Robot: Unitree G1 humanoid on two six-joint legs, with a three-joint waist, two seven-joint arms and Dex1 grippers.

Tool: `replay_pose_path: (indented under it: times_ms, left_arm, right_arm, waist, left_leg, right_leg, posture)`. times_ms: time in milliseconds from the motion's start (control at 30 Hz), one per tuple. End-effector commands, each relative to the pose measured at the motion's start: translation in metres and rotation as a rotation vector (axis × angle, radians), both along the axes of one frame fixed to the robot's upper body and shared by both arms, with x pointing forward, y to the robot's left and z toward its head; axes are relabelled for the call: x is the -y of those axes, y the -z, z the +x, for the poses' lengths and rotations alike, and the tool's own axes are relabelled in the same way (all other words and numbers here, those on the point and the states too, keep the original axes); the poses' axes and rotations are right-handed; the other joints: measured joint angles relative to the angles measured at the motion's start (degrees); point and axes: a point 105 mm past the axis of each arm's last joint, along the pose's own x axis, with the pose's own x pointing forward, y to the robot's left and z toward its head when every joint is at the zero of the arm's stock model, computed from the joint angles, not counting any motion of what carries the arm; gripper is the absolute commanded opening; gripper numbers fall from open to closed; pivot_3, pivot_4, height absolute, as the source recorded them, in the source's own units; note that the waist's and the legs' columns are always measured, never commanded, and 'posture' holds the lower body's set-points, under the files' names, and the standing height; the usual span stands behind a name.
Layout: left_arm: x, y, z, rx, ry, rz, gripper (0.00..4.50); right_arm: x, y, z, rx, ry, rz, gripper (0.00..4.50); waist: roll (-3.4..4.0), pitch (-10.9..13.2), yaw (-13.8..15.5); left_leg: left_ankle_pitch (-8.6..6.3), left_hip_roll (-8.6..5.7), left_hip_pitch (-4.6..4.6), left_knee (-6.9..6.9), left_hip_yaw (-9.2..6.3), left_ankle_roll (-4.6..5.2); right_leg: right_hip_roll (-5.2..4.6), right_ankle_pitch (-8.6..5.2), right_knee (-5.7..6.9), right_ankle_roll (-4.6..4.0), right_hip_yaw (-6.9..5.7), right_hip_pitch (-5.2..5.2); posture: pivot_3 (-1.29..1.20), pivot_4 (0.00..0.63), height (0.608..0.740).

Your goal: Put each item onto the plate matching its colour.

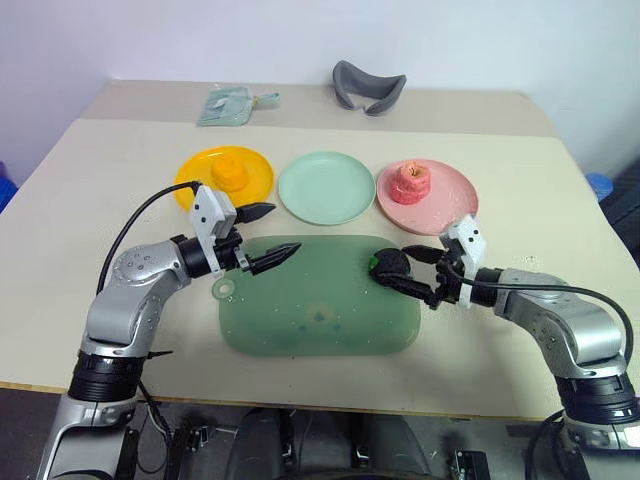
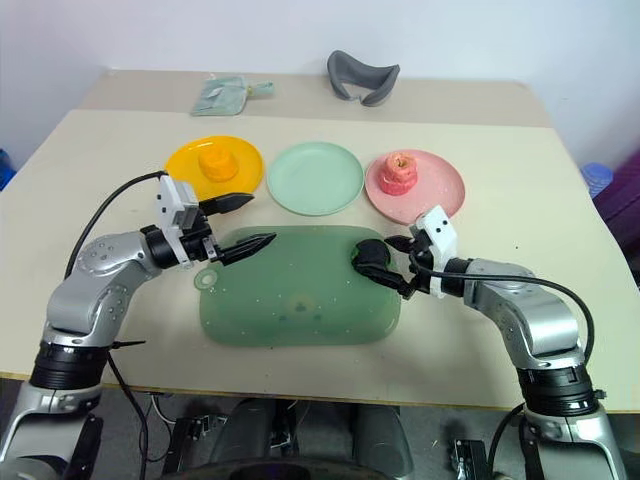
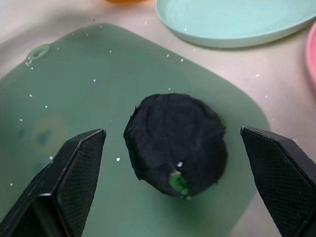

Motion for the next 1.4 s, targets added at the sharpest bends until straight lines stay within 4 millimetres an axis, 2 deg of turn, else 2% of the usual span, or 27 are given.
replay_pose_path:
  times_ms: [33,100,200,300,400,500,600,833,1033,1133,1200,1233,1300,1400]
  left_arm:
    - [0.001,-0.013,-0.004,0.058,0.002,0.007,4.50]
    - [0.000,-0.013,-0.005,0.056,-0.002,0.008,4.50]
    - [-0.002,-0.012,-0.005,0.053,-0.017,0.009,4.50]
    - [-0.006,-0.012,-0.005,0.051,-0.041,0.007,4.50]
    - [-0.009,-0.010,-0.005,0.050,-0.063,0.008,4.50]
    - [-0.019,-0.003,-0.004,0.036,-0.129,0.003,4.50]
    - [-0.023,0.001,-0.004,0.027,-0.165,-0.003,4.50]
    - [-0.032,0.009,-0.005,0.032,-0.241,0.032,4.50]
    - [-0.035,0.009,-0.010,0.036,-0.263,0.032,4.50]
    - [-0.034,0.009,-0.016,0.038,-0.264,0.029,4.50]
    - [-0.036,0.011,-0.016,0.047,-0.298,0.045,4.50]
    - [-0.039,0.011,-0.014,0.062,-0.328,0.056,4.50]
    - [-0.042,0.012,-0.012,0.082,-0.363,0.073,4.50]
    - [-0.049,0.013,-0.006,0.139,-0.413,0.092,4.50]
  right_arm:
    - [-0.001,-0.002,0.004,0.027,0.001,-0.003,4.46]
    - [-0.004,-0.002,0.007,0.028,-0.003,-0.003,4.46]
    - [-0.011,-0.008,0.014,0.056,-0.010,0.003,3.69]
    - [-0.018,-0.016,0.019,0.094,-0.026,0.008,2.28]
    - [-0.026,-0.024,0.025,0.143,-0.039,0.009,2.28]
    - [-0.045,-0.043,0.036,0.235,-0.044,0.058,2.28]
    - [-0.056,-0.051,0.048,0.280,-0.028,0.082,2.28]
    - [-0.092,-0.058,0.100,0.357,0.033,0.117,2.28]
    - [-0.115,-0.053,0.131,0.315,0.058,0.167,2.28]
    - [-0.116,-0.057,0.138,0.353,0.081,0.158,3.18]
    - [-0.110,-0.064,0.144,0.411,0.138,0.145,4.14]
    - [-0.105,-0.065,0.145,0.425,0.155,0.143,4.46]
    - [-0.100,-0.066,0.145,0.434,0.166,0.146,4.46]
    - [-0.078,-0.066,0.136,0.462,0.169,0.138,4.46]
  waist:
    - [0.00,0.0,0.0]
    - [-0.01,0.0,-0.1]
    - [0.00,0.0,-0.3]
    - [0.00,0.0,-0.2]
    - [0.00,0.0,-0.1]
    - [0.00,0.0,-0.2]
    - [0.00,0.0,-0.4]
    - [0.01,0.0,-0.5]
    - [0.02,0.0,-0.6]
    - [0.04,0.0,-0.6]
    - [0.04,0.0,-0.6]
    - [0.04,0.0,-0.6]
    - [0.04,0.0,-0.6]
    - [0.04,0.0,-0.5]
  left_leg:
    - [0.00,0.00,0.00,0.01,0.00,0.00]
    - [0.00,0.00,0.00,0.01,0.00,0.00]
    - [0.00,0.02,0.00,0.00,0.00,0.00]
    - [0.00,0.02,0.00,-0.01,-0.01,0.00]
    - [0.00,0.02,0.01,0.00,-0.01,0.00]
    - [0.00,0.02,0.00,0.00,0.00,0.00]
    - [0.00,0.03,0.01,-0.02,0.00,0.00]
    - [0.00,0.03,0.00,-0.02,0.09,0.00]
    - [0.00,0.03,-0.01,-0.03,0.16,0.00]
    - [0.01,0.04,-0.01,-0.05,0.16,-0.01]
    - [0.01,0.04,-0.02,-0.04,0.16,-0.01]
    - [0.01,0.04,-0.02,-0.04,0.15,-0.01]
    - [0.01,0.04,-0.02,-0.04,0.13,-0.01]
    - [0.01,0.04,-0.02,-0.05,0.12,-0.01]
  right_leg:
    - [0.00,0.00,0.00,0.00,0.00,0.01]
    - [0.00,0.00,0.00,0.00,0.00,0.01]
    - [0.01,0.00,0.00,0.00,0.00,0.00]
    - [0.01,0.00,0.00,0.00,0.01,-0.02]
    - [0.01,0.00,0.00,0.00,0.01,-0.01]
    - [0.00,0.00,0.00,0.00,0.01,-0.01]
    - [0.02,0.00,0.02,0.00,0.01,-0.04]
    - [0.01,0.00,0.04,-0.01,-0.01,-0.05]
    - [0.01,0.00,0.04,-0.01,-0.01,-0.05]
    - [0.00,0.00,0.03,-0.01,-0.01,-0.06]
    - [-0.02,0.00,0.03,-0.01,-0.01,-0.06]
    - [-0.03,0.00,0.03,-0.01,-0.01,-0.05]
    - [-0.03,0.00,0.04,-0.01,-0.01,-0.05]
    - [-0.03,0.00,0.04,-0.01,-0.01,-0.06]
  posture:
    - [0.00,0.150,0.740]
    - [0.00,0.150,0.740]
    - [0.00,0.150,0.740]
    - [0.00,0.150,0.740]
    - [0.00,0.150,0.740]
    - [0.00,0.150,0.740]
    - [0.00,0.150,0.740]
    - [0.00,0.150,0.740]
    - [0.00,0.150,0.740]
    - [0.00,0.150,0.740]
    - [0.00,0.150,0.740]
    - [0.00,0.150,0.740]
    - [0.00,0.150,0.740]
    - [0.00,0.150,0.740]
